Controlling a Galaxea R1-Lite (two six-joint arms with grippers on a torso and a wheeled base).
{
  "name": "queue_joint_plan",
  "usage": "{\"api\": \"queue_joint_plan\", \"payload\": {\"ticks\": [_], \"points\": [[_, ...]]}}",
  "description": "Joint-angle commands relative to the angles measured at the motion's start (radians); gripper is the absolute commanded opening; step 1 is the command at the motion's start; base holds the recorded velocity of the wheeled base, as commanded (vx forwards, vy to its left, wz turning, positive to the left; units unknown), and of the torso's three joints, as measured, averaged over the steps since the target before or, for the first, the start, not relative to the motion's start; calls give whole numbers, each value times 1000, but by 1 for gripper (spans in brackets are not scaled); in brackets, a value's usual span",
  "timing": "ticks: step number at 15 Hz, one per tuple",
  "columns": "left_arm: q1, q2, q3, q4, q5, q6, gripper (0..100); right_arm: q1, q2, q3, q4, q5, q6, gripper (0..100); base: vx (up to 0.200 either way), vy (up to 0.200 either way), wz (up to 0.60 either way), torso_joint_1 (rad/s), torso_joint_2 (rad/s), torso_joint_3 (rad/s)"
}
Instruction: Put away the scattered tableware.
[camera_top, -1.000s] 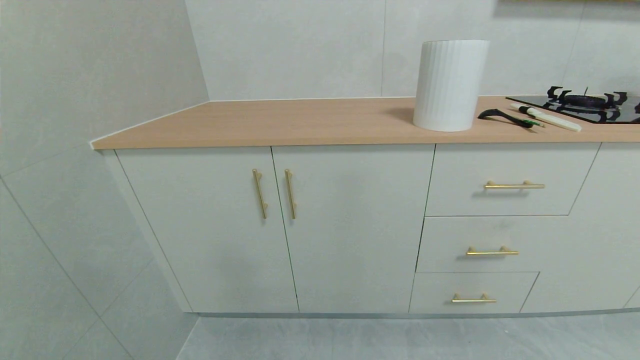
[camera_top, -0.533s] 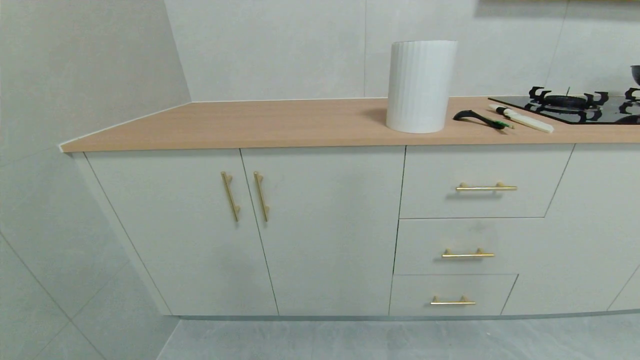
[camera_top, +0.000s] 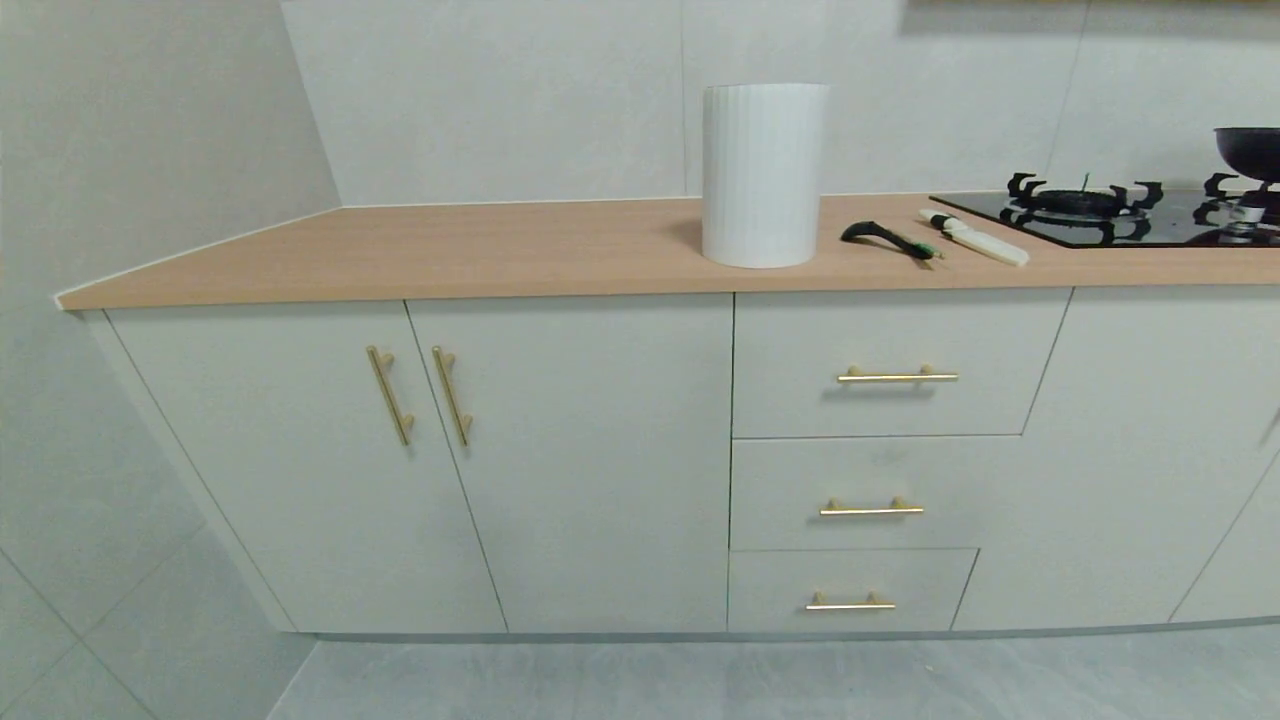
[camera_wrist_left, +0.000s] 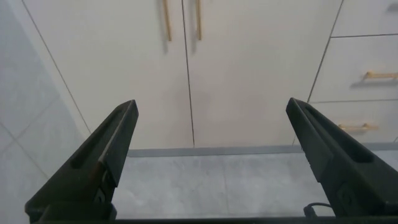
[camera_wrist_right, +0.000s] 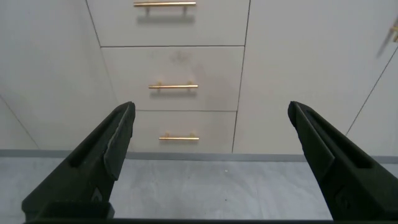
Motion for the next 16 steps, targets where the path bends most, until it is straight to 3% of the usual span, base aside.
{"api": "queue_joint_plan", "payload": {"ticks": [1,6,12,16], "points": [[0,0,0,0,0,0,100,0,2,-1,0,1,-1,100,0,0,0,0,0,0],[0,0,0,0,0,0,100,0,2,1,0,1,-1,100,0,0,0,0,0,0],[0,0,0,0,0,0,100,0,2,1,0,1,1,100,200,0,0,2,2,1],[0,0,0,0,0,-3,100,0,2,-1,0,1,1,100,0,0,0,0,0,0]]}}
